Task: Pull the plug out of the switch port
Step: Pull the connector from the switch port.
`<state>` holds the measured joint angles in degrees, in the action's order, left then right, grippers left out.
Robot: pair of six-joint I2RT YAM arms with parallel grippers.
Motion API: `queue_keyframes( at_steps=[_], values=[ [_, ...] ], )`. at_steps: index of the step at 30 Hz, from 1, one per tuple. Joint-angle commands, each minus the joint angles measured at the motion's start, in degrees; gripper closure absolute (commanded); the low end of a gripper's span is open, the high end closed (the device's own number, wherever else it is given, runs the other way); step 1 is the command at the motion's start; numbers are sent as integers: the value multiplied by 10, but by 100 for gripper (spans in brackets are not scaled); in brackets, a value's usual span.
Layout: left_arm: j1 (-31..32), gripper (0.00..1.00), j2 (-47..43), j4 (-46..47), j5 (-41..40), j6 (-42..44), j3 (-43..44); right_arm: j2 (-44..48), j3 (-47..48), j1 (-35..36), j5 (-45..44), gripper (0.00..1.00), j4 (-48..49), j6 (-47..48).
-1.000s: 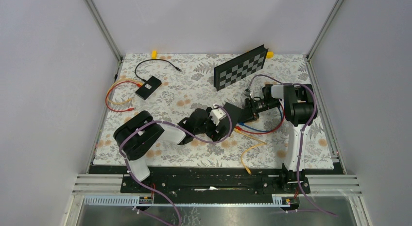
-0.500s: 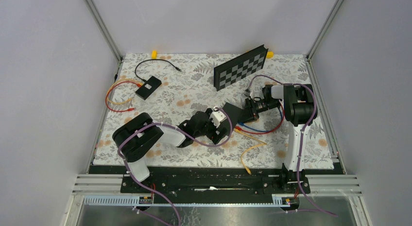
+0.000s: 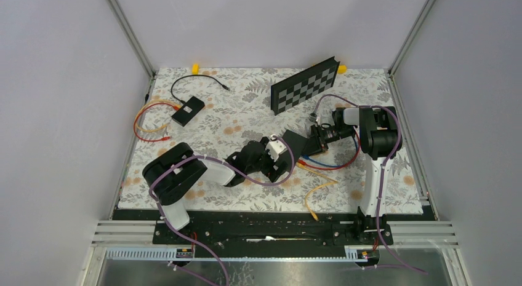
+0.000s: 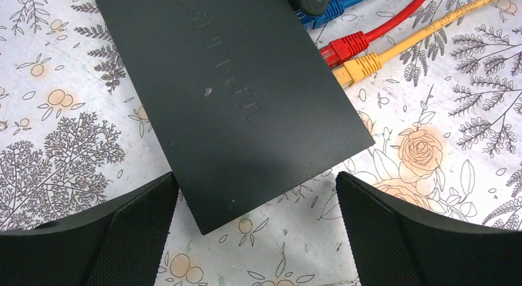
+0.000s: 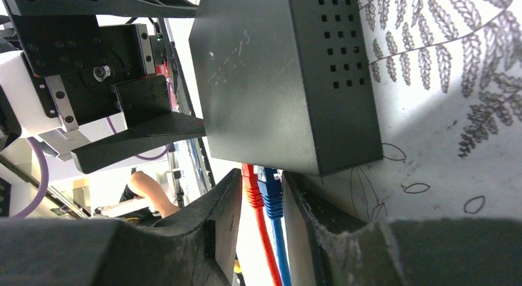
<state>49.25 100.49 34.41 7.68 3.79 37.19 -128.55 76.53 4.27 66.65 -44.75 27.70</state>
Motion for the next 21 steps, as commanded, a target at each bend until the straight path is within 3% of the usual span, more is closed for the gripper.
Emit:
queue_keyframes(
  at_steps=[1,7,21],
  values=[
    [3,1,-3,23,7,-4,9,4,0,5,-49,64,-8,33],
    [2,1,-5,24,9,-5,9,10,-3,6,-53,66,-5,33],
    [3,1,-4,27,8,-4,9,26,-29,23,-91,62,82,-67]
  ],
)
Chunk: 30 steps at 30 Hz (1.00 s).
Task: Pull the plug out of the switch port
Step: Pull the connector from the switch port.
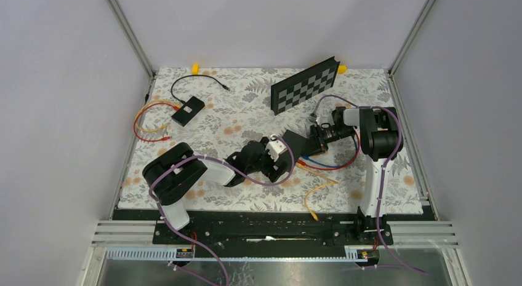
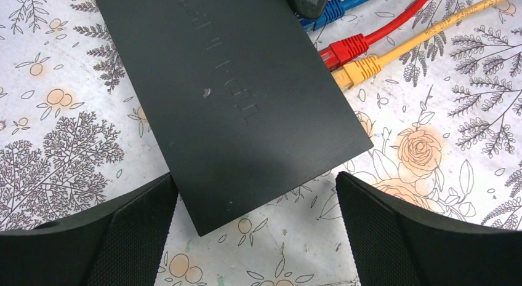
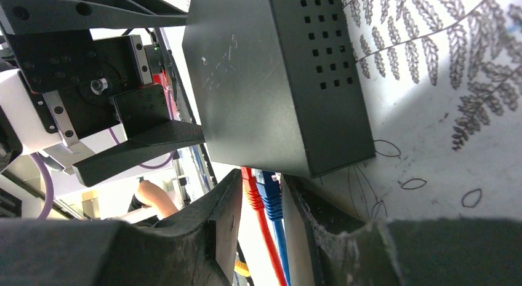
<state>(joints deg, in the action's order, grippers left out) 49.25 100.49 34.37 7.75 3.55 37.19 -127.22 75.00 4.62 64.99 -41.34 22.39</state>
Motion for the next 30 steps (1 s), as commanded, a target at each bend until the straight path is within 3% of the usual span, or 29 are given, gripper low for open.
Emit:
queue_keyframes(
  at_steps=[1,17,23,30],
  values=[
    [3,1,-4,26,8,-2,11,14,-13,21,-78,63,51,-17],
    [3,1,-8,31,14,1,7,28,-18,22,-90,69,72,-33],
    [2,1,-11,32,8,8,6,35,-33,22,-116,77,117,-85],
    [2,1,-36,30,-9,39,3,33,-25,22,-87,89,110,-71]
  ],
)
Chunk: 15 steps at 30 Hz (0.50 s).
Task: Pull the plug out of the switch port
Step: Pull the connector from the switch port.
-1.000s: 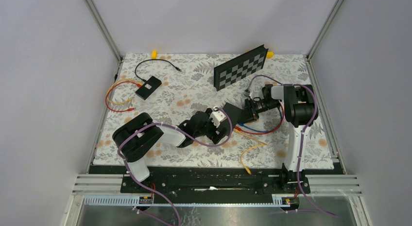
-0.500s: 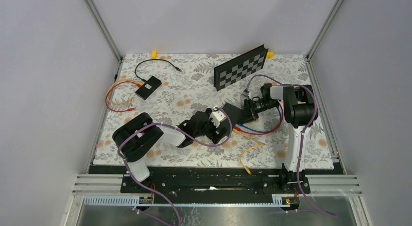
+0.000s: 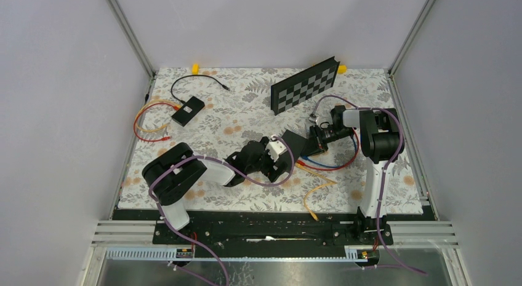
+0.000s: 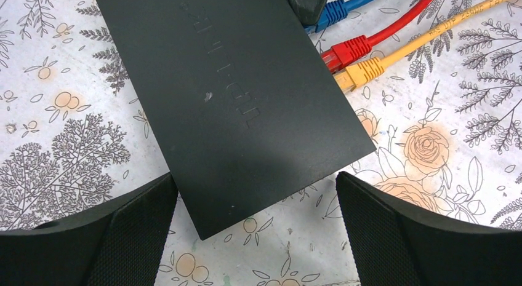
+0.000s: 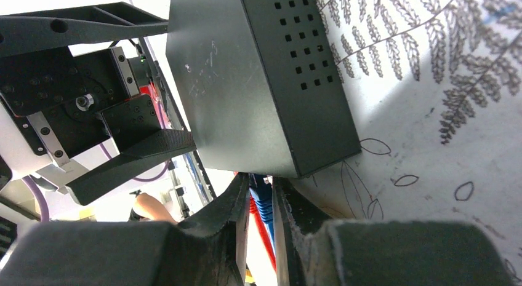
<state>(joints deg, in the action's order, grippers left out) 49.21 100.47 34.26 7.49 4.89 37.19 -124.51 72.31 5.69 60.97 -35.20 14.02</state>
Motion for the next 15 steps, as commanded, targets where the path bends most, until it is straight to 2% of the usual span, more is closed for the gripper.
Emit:
queue_keyframes(
  at_steps=[1,7,11,15],
  values=[
    [3,1,-41,28,-9,34,3,5,4,12,-43,90,46,16],
    [3,1,-76,7,-13,88,4,-5,17,12,-26,100,26,34],
    [3,1,-98,-16,27,127,4,-8,20,11,-21,100,21,38],
    [14,1,-89,-71,57,128,52,-5,19,11,-18,100,20,41]
  ],
)
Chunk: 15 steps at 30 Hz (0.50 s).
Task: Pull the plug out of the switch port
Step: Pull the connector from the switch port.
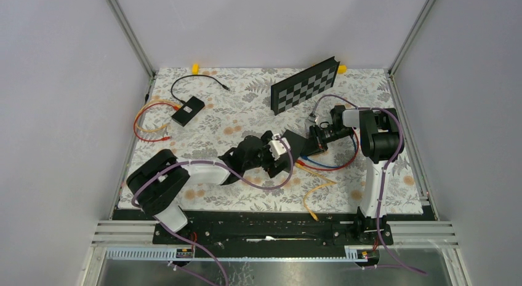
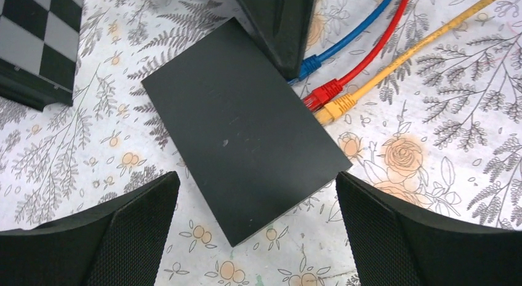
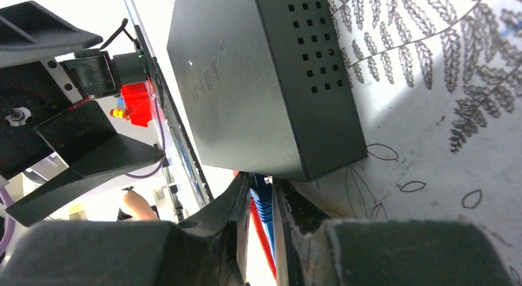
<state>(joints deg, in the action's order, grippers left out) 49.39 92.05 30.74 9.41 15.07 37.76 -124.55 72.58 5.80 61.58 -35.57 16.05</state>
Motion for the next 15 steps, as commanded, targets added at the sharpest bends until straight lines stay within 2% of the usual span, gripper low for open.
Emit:
queue_keyframes(
  at_steps=[1,11,15],
  values=[
    [18,1,5,-45,26,27,59,-3,15,10,-24,100,24,22],
    [63,2,96,-100,-70,46,130,-2,14,10,-26,100,23,25],
    [66,6,108,-129,-90,59,138,0,13,10,-25,100,22,26]
  ],
)
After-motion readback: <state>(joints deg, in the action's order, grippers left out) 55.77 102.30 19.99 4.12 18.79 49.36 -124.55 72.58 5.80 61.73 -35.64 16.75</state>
